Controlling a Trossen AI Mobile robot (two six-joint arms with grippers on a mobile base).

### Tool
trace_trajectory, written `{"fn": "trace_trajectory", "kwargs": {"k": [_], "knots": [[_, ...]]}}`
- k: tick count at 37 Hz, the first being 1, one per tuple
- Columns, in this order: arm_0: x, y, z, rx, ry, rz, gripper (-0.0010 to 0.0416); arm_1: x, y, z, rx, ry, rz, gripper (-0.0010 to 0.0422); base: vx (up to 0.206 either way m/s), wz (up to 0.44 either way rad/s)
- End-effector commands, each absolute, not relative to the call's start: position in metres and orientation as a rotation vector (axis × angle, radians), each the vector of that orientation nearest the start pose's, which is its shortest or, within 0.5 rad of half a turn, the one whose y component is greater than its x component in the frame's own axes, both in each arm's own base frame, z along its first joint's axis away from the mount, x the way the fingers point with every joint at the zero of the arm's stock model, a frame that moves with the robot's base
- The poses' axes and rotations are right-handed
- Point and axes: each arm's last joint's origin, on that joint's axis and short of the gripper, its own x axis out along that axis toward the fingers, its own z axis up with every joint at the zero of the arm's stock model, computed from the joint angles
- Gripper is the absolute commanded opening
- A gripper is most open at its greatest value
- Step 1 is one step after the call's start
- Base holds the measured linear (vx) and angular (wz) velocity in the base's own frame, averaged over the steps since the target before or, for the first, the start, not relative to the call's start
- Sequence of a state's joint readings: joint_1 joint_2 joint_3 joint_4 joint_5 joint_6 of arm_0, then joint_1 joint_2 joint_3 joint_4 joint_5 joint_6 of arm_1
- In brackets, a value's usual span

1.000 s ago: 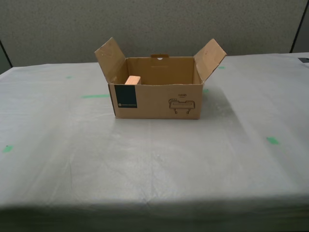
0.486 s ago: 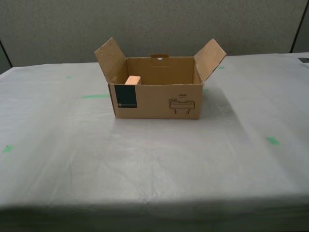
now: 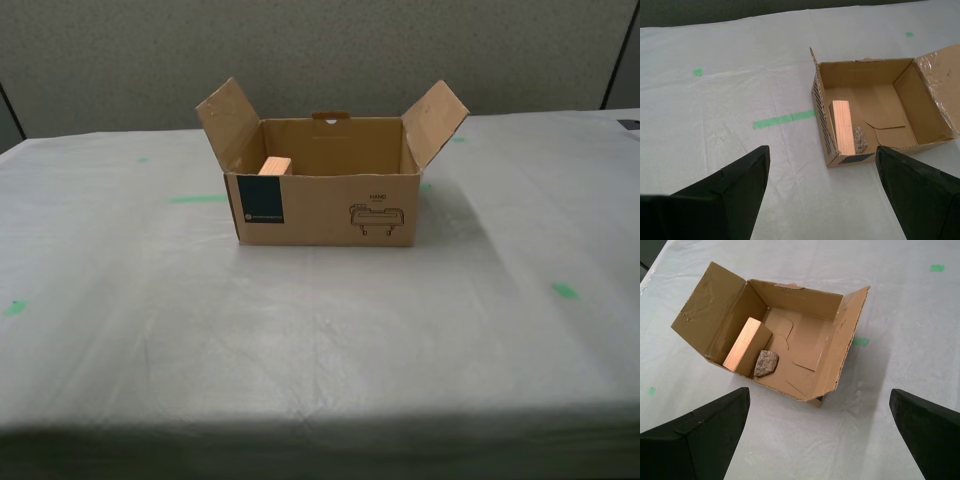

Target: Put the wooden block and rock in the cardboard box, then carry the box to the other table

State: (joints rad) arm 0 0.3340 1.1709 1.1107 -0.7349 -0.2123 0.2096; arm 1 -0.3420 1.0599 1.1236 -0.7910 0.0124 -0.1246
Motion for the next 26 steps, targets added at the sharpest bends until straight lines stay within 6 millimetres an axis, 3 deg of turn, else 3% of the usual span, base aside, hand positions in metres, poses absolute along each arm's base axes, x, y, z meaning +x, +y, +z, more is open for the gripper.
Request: {"fn": "trace_trajectory", "kwargs": {"k": [1, 26], "knots": [[0.2179, 0.0822, 0.3236, 0.144, 0.851, 0.43, 0.0389, 0.192, -0.0686, 0.3455, 0.004, 0.738, -0.292, 0.0286, 0.0, 0.0], [0.2179, 0.0822, 0.3236, 0.143, 0.851, 0.43, 0.0389, 0.192, -0.0687, 0.3455, 0.004, 0.738, -0.292, 0.0286, 0.0, 0.0]]}}
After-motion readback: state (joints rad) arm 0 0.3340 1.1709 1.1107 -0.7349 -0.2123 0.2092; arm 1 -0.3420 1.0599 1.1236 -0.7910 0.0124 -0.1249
